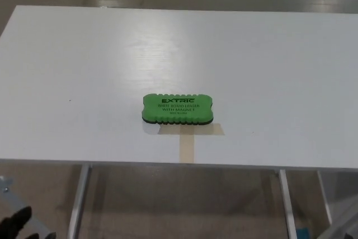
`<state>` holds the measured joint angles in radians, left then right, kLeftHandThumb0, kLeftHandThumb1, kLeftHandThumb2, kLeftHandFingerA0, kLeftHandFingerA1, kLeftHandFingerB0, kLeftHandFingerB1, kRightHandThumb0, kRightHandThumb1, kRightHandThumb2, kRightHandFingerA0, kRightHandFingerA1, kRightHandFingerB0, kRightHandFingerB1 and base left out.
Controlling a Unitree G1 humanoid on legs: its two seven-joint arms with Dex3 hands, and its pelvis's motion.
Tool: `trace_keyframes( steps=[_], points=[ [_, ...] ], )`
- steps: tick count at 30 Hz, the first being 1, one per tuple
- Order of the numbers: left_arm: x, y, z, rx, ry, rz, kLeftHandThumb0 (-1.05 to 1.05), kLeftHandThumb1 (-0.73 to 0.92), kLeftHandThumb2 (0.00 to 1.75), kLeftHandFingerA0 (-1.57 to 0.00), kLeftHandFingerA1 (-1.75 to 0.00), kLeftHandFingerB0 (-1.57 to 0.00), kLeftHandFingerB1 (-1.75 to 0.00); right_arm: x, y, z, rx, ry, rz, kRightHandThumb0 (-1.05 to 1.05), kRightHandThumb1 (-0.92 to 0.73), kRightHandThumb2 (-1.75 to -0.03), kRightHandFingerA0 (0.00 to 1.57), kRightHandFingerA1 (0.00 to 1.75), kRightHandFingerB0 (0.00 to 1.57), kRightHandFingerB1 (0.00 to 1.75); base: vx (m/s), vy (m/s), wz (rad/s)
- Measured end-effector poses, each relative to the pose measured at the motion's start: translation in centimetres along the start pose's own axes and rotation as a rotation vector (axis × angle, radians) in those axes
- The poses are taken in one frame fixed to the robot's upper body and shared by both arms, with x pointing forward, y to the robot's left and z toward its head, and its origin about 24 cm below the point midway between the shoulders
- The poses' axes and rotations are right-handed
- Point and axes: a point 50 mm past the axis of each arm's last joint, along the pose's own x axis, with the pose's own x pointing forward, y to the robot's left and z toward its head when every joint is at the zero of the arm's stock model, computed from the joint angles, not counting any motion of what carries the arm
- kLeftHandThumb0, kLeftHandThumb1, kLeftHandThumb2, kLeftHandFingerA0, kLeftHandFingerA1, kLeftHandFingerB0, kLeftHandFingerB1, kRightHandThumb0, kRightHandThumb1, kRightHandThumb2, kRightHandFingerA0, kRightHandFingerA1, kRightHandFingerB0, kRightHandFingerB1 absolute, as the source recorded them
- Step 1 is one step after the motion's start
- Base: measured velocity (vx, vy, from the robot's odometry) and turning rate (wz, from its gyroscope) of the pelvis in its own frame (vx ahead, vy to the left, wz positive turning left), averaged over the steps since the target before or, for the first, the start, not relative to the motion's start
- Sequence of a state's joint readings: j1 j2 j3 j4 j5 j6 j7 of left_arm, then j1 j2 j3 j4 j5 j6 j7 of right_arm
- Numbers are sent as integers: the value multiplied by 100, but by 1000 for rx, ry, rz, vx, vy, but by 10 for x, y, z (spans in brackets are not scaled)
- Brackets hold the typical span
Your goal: Use the left hand to press on the green eraser and wipe the desk from center to the left and then back to center.
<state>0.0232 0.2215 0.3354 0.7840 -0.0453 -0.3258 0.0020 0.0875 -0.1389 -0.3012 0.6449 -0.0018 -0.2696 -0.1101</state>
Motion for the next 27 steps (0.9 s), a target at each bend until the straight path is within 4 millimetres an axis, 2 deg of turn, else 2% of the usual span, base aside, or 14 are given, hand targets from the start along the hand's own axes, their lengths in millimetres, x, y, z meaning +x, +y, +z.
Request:
trace_keyframes(
  steps=[2, 3, 6, 7, 8, 9, 12, 17, 27],
  points=[
    [0, 1, 1, -8, -18, 9, -34, 62, 58, -45, -41, -31, -35, -1, 0, 1, 18, -16, -18, -33, -75, -61, 66, 47, 34, 36, 0, 0, 0],
    [-1, 2, 0, -11, -25, 14, -34, 62, 59, -47, -41, -31, -35, -1, -1, 1, 27, -23, -29, -41, -62, -84, 59, 59, 28, 47, 0, 0, 0],
    [-3, 5, -2, -17, -36, 24, -31, 64, 59, -52, -43, -30, -35, -5, -4, -1, 33, -29, -45, -41, -62, -82, 61, 59, 30, 46, 0, 0, 0],
    [-4, 5, -3, -17, -35, 25, -27, 45, 90, -47, -61, -18, -49, -6, -5, -2, 33, -28, -48, -40, -62, -81, 62, 59, 29, 46, 0, 0, 0],
    [-7, 6, -6, -14, -33, 26, -26, 46, 91, -51, -63, -18, -49, -8, -6, -5, 32, -24, -52, -38, -62, -81, 62, 60, 29, 46, 0, 0, 0],
    [-8, 7, -8, -10, -31, 25, -30, 66, 60, -63, -46, -32, -35, -10, -8, -7, 31, -19, -56, -29, -74, -62, 69, 50, 35, 36, 0, 0, 0],
    [-13, 7, -13, 6, -33, 9, -28, 67, 60, -70, -48, -37, -37, -15, -11, -12, 33, -12, -62, -27, -75, -63, 74, 52, 37, 37, 0, 0, 0],
    [-21, 11, -19, 53, -31, -78, -29, 69, 61, -72, -49, -41, -39, -20, -12, -16, 30, -4, -58, -26, -75, -62, 74, 53, 38, 38, 0, 0, 0],
    [-30, 31, -7, 113, -60, -216, -27, 69, 60, -70, -47, -46, -42, -24, -8, -18, 24, -1, -14, -25, -73, -61, 75, 52, 43, 40, 0, 0, 0]
  ],
)
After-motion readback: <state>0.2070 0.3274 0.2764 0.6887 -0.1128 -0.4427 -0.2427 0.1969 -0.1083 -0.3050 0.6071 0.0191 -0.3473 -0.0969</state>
